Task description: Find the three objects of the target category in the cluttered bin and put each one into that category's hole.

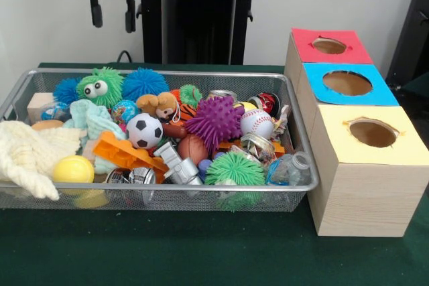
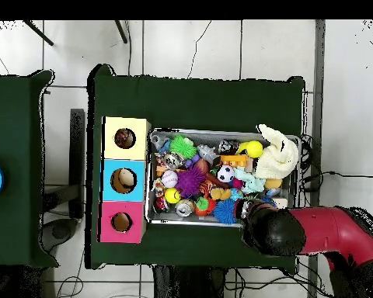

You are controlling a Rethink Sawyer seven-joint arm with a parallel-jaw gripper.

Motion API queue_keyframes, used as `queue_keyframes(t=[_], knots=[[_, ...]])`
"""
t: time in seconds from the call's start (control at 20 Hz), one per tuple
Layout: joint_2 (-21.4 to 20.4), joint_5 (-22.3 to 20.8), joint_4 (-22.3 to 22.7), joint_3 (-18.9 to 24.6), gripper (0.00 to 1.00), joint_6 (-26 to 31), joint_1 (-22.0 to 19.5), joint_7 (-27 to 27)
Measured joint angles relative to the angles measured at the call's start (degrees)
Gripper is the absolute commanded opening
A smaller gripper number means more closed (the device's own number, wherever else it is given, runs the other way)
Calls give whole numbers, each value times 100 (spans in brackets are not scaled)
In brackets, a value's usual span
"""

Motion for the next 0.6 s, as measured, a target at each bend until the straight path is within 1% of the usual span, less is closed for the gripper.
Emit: queue_keyframes(t=[0.2,0.35,0.6], knots=[[255,-250,-52,-52,100,-197,172,0],[650,-579,-138,-119,100,-506,342,0],[1183,-857,-204,-186,100,-848,466,0]])
